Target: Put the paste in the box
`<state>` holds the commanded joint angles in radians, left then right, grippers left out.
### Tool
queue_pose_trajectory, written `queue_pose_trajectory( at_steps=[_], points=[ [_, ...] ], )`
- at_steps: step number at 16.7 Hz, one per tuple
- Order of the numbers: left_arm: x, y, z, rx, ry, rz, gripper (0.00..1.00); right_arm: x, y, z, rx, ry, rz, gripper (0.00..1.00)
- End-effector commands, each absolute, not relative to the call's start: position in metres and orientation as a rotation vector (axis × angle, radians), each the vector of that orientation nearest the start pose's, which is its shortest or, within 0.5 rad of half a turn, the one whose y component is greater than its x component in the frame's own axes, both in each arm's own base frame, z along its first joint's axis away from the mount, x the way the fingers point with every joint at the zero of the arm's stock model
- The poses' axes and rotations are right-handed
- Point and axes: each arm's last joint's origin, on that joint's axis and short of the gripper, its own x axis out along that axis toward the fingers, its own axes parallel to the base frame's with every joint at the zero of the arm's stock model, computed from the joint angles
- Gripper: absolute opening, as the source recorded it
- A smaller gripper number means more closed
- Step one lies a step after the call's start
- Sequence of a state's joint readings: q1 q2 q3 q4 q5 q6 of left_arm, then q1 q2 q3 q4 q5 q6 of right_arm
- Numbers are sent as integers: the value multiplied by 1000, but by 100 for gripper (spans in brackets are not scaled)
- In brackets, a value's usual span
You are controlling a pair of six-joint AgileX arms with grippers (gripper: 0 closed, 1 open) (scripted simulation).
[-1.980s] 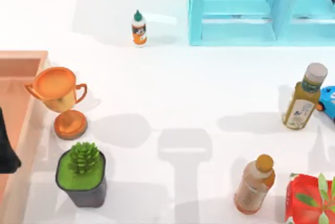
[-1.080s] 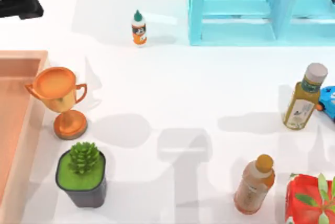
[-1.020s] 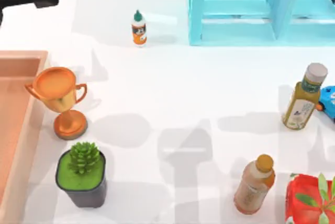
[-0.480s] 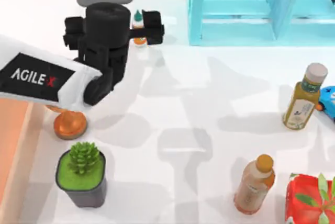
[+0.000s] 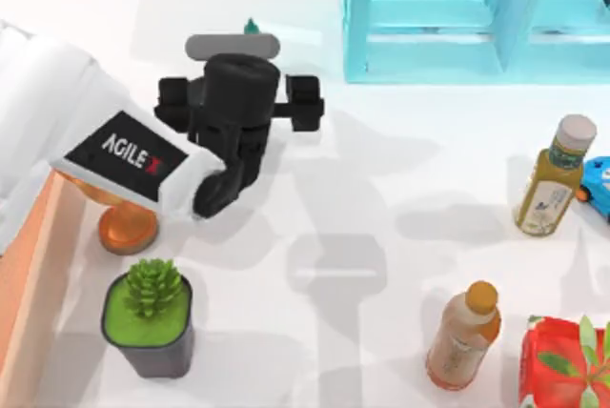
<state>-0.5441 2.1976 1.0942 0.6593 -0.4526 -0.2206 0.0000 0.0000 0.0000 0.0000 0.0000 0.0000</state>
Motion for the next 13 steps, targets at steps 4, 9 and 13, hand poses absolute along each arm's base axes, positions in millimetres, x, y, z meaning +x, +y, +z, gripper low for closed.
queue_pose_trajectory(
  at_steps=[4, 9, 13],
  points=[
    [379, -207, 79, -15, 403, -21, 100, 106, -1, 160, 0, 0, 0, 100],
    [408, -223, 74, -15, 400, -25, 100, 106, -1, 160, 0, 0, 0, 100],
    [439, -229, 64, -13, 397, -25, 100, 106, -1, 160, 0, 0, 0, 100]
  ],
)
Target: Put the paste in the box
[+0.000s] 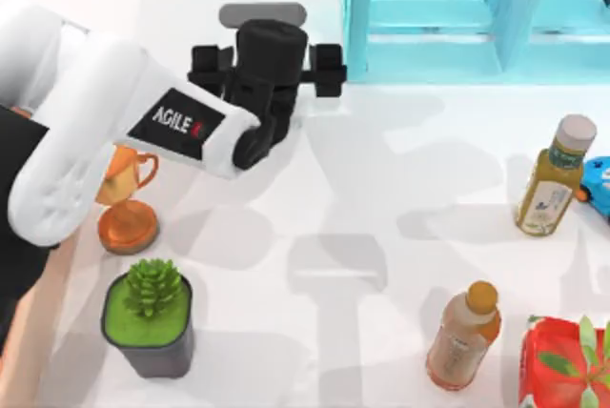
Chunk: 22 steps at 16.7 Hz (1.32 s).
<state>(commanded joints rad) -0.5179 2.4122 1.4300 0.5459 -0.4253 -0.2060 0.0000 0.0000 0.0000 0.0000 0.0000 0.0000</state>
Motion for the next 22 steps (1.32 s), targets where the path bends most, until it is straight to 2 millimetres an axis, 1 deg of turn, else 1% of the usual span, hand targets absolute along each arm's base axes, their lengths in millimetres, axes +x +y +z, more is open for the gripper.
queue_pose_trajectory(
  at_steps=[2, 5, 7, 10, 22],
  points=[
    [453, -227, 56, -14, 396, -27, 100, 106, -1, 160, 0, 0, 0, 100],
    [467, -215, 44, -15, 398, -25, 100, 106, -1, 160, 0, 0, 0, 100],
    [469, -211, 41, -15, 400, -24, 100, 106, -1, 160, 0, 0, 0, 100],
    [469, -211, 41, -15, 400, -24, 100, 106, -1, 160, 0, 0, 0, 100],
    [469, -211, 41, -15, 400, -24, 10, 106, -1, 160, 0, 0, 0, 100]
  ],
)
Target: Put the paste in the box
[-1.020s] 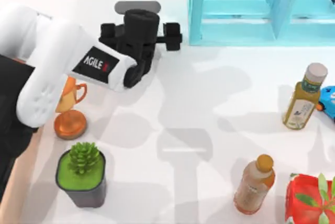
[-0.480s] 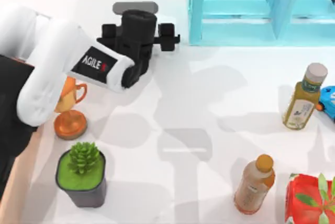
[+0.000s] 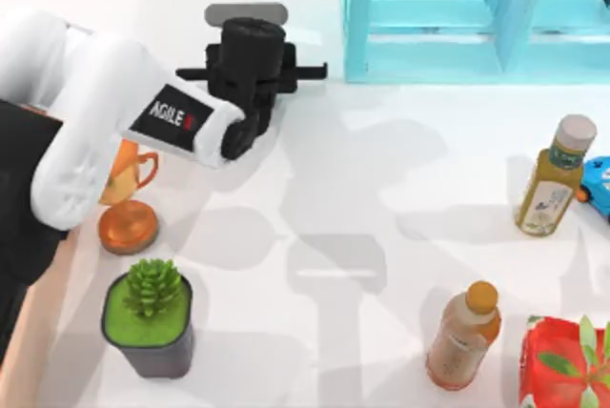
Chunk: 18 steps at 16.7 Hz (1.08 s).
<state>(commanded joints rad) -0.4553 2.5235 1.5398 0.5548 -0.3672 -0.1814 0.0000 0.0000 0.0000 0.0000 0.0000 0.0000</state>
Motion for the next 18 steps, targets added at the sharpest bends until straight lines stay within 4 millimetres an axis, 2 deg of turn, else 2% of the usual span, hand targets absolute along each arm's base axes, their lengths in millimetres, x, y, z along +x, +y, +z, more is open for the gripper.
queue_pose_trajectory(
  at_steps=[1, 2, 9, 13, 16, 18],
  points=[
    [469, -211, 41, -15, 400, -24, 2, 106, -1, 160, 0, 0, 0, 100],
    [469, -211, 41, -15, 400, -24, 0, 106, -1, 160, 0, 0, 0, 100],
    [469, -211, 41, -15, 400, -24, 0, 106, -1, 160, 0, 0, 0, 100],
    [465, -218, 42, 18, 421, -28, 0, 106, -1, 160, 0, 0, 0, 100],
    [461, -228, 57, 88, 449, -25, 0, 106, -1, 160, 0, 0, 0, 100],
    [464, -222, 75, 107, 451, 7, 0, 106, -1, 160, 0, 0, 0, 100]
  ],
)
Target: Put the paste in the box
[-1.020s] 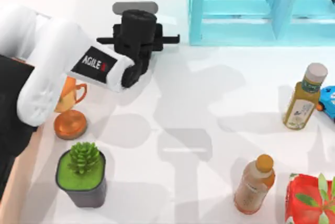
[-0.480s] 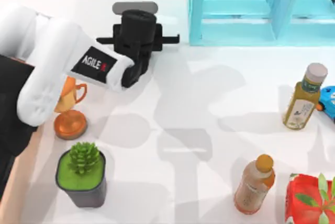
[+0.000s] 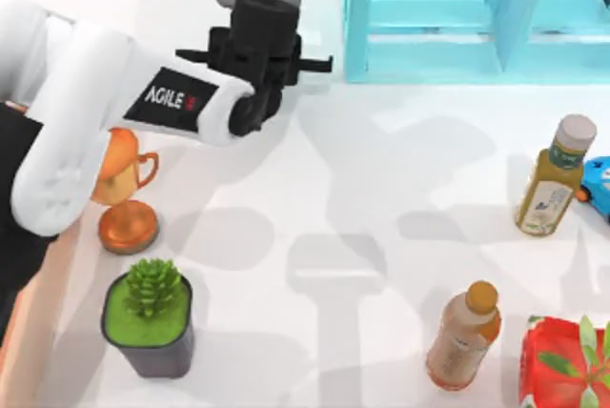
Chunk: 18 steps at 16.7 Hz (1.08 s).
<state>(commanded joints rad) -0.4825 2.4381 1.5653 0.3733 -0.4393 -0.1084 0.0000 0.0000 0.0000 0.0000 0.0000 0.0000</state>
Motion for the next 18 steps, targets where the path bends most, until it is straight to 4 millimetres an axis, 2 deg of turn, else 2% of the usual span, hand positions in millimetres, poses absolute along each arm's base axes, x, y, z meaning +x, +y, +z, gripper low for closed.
queue_pose_trajectory(
  at_steps=[4, 8, 13, 15, 16, 18],
  points=[
    [472, -200, 109, 46, 436, 34, 0, 106, -1, 160, 0, 0, 0, 100],
    [468, -212, 141, -13, 400, -27, 0, 106, -1, 160, 0, 0, 0, 100],
    [469, -211, 139, -10, 403, -23, 0, 106, -1, 160, 0, 0, 0, 100],
    [472, -196, 145, 14, 421, -29, 0, 106, -1, 160, 0, 0, 0, 100],
    [474, -182, 152, 37, 437, -37, 0, 106, -1, 160, 0, 0, 0, 100],
    [478, -141, 168, 104, 491, -68, 0, 106, -1, 160, 0, 0, 0, 100]
  ],
)
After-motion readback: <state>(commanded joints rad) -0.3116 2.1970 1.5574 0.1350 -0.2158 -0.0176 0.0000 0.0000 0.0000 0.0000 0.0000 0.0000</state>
